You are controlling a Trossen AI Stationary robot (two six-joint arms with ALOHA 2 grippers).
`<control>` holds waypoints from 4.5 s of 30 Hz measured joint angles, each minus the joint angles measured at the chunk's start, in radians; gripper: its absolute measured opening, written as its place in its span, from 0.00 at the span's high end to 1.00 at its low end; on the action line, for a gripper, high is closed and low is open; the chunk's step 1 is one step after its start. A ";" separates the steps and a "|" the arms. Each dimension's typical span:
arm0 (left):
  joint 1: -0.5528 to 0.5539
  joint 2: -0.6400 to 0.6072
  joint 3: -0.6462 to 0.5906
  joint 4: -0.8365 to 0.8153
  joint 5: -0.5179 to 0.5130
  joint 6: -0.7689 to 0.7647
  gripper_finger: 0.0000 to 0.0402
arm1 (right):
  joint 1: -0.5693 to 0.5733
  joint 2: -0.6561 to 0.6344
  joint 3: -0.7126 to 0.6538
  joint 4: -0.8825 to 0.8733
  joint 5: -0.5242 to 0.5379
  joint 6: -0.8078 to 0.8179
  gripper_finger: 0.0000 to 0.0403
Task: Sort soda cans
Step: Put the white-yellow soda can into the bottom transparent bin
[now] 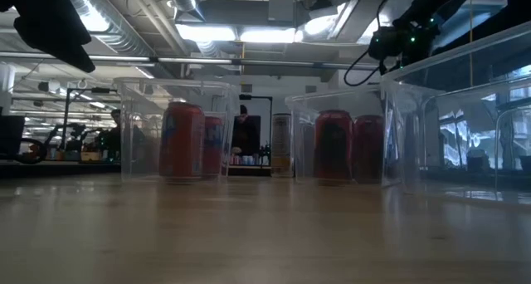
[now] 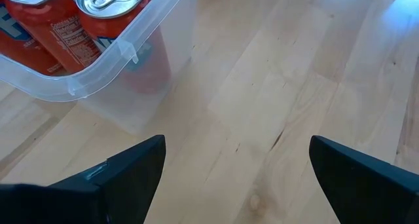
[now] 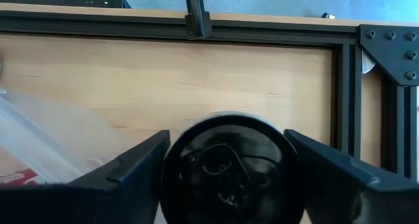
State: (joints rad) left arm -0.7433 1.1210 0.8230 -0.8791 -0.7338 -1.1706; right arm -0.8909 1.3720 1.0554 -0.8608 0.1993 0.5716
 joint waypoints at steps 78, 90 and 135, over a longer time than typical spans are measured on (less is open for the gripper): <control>0.013 0.000 0.000 0.006 -0.029 0.026 0.09 | 1.167 -0.235 -0.014 -0.423 0.066 0.811 0.37; 0.013 -0.001 0.000 0.004 -0.029 0.027 0.09 | 1.167 -0.237 -0.124 -0.329 0.122 0.812 0.30; 0.085 0.000 0.000 0.004 -0.029 0.106 0.09 | 0.693 0.046 0.216 0.609 0.279 -0.265 0.10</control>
State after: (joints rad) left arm -0.6580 1.1213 0.8230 -0.8749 -0.7628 -1.0645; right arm -0.1983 1.4179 1.2716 -0.2519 0.4781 0.3069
